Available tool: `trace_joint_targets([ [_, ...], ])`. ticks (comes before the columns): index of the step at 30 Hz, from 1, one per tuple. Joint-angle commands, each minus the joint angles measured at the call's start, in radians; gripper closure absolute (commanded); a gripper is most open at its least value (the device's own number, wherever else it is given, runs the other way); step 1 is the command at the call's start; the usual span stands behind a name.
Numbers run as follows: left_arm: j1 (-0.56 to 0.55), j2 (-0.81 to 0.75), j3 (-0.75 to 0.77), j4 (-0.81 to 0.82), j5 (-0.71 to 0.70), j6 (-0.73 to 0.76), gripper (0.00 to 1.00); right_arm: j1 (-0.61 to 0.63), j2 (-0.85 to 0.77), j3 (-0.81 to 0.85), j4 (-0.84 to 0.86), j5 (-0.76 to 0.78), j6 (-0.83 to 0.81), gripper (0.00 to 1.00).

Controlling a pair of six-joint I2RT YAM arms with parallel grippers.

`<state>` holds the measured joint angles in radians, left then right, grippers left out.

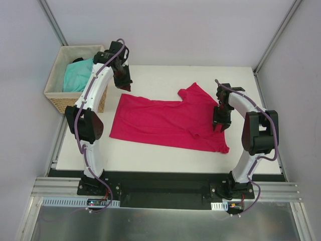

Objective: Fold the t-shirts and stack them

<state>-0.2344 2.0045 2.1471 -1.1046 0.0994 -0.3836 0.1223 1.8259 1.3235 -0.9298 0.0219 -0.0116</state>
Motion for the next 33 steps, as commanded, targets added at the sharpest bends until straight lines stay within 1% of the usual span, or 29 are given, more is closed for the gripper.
trace_joint_targets([
  [1,0.003,-0.064,-0.01,-0.012,-0.018,0.0,0.98,-0.009,-0.03,-0.006,-0.003,0.013,0.009,0.58],
  [4,0.003,-0.07,-0.012,-0.012,-0.021,0.0,0.98,-0.009,-0.024,-0.007,0.006,0.004,0.009,0.61],
  [8,0.003,-0.073,-0.012,-0.012,-0.021,-0.001,0.99,-0.009,-0.02,-0.01,0.014,0.0,0.007,0.68],
  [16,0.003,-0.088,-0.015,-0.023,-0.033,-0.001,0.99,-0.012,-0.024,-0.032,0.026,-0.016,0.007,0.71],
  [18,0.003,-0.092,-0.018,-0.023,-0.036,-0.003,1.0,-0.012,-0.022,-0.033,0.026,-0.013,0.007,0.74],
  [19,0.003,-0.092,-0.019,-0.024,-0.036,-0.003,1.0,-0.013,-0.02,-0.035,0.034,-0.013,0.009,0.78],
  [22,0.003,-0.098,-0.024,-0.026,-0.036,-0.005,0.99,-0.013,-0.01,-0.03,0.04,-0.046,0.007,0.82],
  [27,0.001,-0.102,-0.03,-0.024,-0.035,-0.006,0.99,-0.015,-0.001,-0.006,0.045,-0.05,0.009,0.89],
  [28,0.001,-0.101,-0.032,-0.026,-0.035,-0.005,1.0,-0.016,0.0,-0.001,0.045,-0.05,0.009,0.93],
  [31,0.0,-0.099,-0.032,-0.026,-0.035,-0.008,1.0,-0.016,-0.002,0.019,0.042,-0.051,0.009,0.99],
  [33,0.0,-0.095,-0.032,-0.026,-0.03,-0.009,1.0,-0.018,-0.001,0.042,0.04,-0.054,0.007,0.99],
])
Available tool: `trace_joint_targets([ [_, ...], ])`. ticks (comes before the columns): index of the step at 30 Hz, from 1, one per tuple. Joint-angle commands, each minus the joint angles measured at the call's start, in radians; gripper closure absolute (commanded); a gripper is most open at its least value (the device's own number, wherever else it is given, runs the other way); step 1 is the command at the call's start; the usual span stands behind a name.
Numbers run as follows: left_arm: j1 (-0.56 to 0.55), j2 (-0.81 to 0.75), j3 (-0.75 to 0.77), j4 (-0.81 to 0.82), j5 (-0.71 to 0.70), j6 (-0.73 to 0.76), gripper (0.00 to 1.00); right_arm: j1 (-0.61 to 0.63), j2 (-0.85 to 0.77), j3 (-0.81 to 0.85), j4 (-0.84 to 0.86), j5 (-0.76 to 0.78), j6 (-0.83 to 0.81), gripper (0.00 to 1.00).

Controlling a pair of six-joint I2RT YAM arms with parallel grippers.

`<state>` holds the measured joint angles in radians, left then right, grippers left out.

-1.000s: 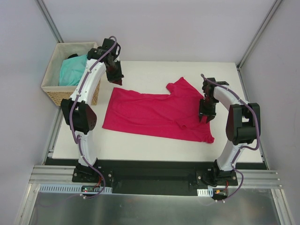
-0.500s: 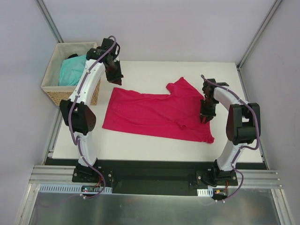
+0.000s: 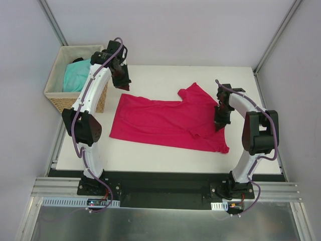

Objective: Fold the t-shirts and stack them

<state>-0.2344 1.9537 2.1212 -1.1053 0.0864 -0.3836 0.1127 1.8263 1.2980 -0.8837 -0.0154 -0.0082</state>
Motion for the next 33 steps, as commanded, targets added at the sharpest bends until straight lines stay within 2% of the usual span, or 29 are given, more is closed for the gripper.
trace_joint_targets([
  [1,0.0,-0.044,-0.006,-0.025,-0.016,-0.009,1.0,-0.008,0.004,0.076,-0.011,-0.015,0.004,0.99],
  [14,-0.002,-0.035,0.003,-0.025,0.002,-0.015,1.0,-0.019,0.132,0.277,-0.015,-0.032,0.043,0.99],
  [33,-0.002,-0.007,0.017,-0.034,0.012,-0.031,1.0,-0.016,0.367,0.572,-0.006,-0.175,0.086,0.99],
])
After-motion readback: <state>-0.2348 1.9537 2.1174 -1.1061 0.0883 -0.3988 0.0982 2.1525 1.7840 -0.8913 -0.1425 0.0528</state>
